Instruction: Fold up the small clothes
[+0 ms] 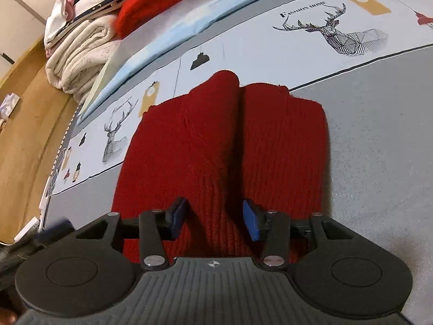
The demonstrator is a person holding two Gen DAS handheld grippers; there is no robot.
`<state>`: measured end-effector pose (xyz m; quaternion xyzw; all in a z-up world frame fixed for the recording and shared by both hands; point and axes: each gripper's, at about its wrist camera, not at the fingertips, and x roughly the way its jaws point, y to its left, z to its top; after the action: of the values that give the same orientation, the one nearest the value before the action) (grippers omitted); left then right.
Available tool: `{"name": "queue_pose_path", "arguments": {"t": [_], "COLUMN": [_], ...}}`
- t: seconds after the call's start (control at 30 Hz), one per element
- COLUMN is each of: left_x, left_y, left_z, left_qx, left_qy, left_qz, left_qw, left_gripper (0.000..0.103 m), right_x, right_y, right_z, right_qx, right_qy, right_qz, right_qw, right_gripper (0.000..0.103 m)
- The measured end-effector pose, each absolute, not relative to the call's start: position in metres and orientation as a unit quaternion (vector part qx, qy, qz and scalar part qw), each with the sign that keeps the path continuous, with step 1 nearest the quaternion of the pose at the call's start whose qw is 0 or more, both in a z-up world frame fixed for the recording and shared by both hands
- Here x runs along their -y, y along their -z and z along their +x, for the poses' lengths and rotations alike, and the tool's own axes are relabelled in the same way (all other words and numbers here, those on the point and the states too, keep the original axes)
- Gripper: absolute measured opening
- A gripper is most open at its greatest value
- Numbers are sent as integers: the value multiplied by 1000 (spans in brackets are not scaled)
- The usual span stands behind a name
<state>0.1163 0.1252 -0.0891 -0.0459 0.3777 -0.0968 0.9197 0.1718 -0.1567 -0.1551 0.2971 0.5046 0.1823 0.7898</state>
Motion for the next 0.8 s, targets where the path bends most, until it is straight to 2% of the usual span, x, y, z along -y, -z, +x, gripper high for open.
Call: {"name": "queue_pose_path", "arguments": {"t": [0.2, 0.27, 0.33, 0.37, 0.4, 0.47, 0.53, 0.63, 0.73, 0.77, 0.8], "left_x": [-117, -103, -87, -81, -79, -82, -92, -108, -104, -99, -96], "left_y": [107, 116, 136, 148, 155, 151, 141, 129, 137, 147, 154], "left_z": [125, 130, 135, 136, 136, 139, 139, 140, 143, 144, 146], "left_qx": [-431, -455, -503, -529, -540, -532, -515, -481, -492, -511, -523], "left_qy": [139, 162, 164, 156, 146, 146, 148, 144, 123, 110, 103], "left_qz": [-80, -58, -13, 15, 30, 20, -19, -71, -52, -23, -2], "left_qw": [888, 874, 848, 834, 828, 834, 844, 862, 860, 852, 846], "left_gripper": [47, 48, 50, 53, 58, 58, 58, 58, 58, 60, 68], "right_x": [200, 204, 203, 202, 202, 196, 196, 204, 206, 200, 194], "right_y": [112, 116, 145, 157, 160, 153, 144, 134, 133, 136, 141], "right_z": [155, 155, 162, 164, 164, 163, 158, 149, 144, 147, 145], "right_qx": [-410, -438, -519, -545, -551, -540, -529, -517, -518, -526, -537], "right_qy": [-188, -174, -150, -140, -136, -150, -147, -156, -174, -171, -169], "right_qz": [322, 286, 266, 264, 262, 237, 227, 246, 212, 176, 138], "right_qw": [832, 835, 798, 783, 781, 794, 804, 805, 810, 814, 815], "right_gripper": [17, 17, 18, 18, 21, 26, 39, 41, 41, 41, 43]}}
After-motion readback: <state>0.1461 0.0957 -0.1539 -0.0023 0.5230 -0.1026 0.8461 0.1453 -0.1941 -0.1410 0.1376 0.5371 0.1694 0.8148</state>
